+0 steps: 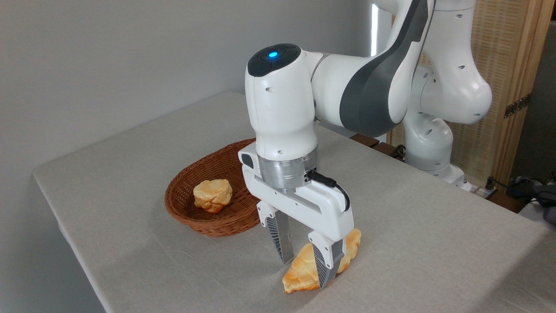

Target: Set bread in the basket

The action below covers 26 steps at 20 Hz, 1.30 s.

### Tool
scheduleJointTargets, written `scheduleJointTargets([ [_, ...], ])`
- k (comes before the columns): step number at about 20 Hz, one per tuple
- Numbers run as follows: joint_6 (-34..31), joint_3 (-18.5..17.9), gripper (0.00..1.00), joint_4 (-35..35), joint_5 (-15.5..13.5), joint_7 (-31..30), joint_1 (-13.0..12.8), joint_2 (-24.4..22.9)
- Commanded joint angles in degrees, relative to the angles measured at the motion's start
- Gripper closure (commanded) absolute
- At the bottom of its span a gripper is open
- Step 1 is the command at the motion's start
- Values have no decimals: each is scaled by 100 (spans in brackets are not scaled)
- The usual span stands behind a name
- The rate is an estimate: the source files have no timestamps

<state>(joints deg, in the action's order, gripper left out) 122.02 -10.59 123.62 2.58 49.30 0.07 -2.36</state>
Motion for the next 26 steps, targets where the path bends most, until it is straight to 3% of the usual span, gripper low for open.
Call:
scheduleJointTargets([
  [1,138,-13,0,66,6,45,-33,-19],
  [3,147,-4,2,92,23,53,-33,-19],
  [6,138,-4,46,92,41,53,-33,-19],
  [7,112,-4,54,92,58,88,-33,-19],
  [26,15,-13,54,84,59,291,-24,-63],
])
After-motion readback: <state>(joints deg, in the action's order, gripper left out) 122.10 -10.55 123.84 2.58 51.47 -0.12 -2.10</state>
